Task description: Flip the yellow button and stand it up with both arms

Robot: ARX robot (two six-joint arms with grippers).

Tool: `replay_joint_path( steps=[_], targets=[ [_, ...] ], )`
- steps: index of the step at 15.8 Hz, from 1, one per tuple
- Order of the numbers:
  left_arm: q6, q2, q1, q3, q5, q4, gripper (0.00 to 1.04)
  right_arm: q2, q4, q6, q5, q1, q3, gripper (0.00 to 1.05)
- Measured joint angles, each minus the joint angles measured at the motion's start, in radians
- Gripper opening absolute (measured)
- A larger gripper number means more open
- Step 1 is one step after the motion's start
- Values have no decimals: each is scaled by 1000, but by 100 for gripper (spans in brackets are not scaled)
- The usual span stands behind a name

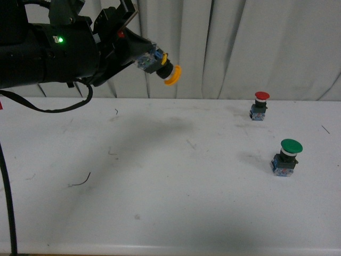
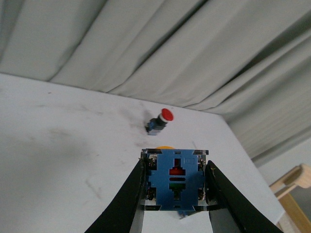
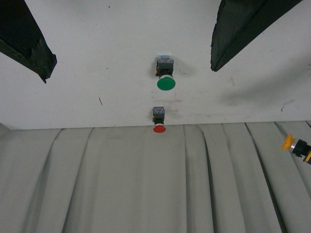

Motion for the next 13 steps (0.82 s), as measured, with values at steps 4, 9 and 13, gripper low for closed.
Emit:
replay_joint_path(
  steps=[4, 9, 13],
  targets=[
    [-208, 63, -57, -86, 59, 357, 30, 0, 0, 0, 0, 0, 0, 98],
    [-422, 195, -110, -103, 85, 474, 30, 0, 0, 0, 0, 0, 0, 98],
    [-480, 211, -87, -103, 85, 478, 30, 0, 0, 0, 0, 0, 0, 98]
  ],
)
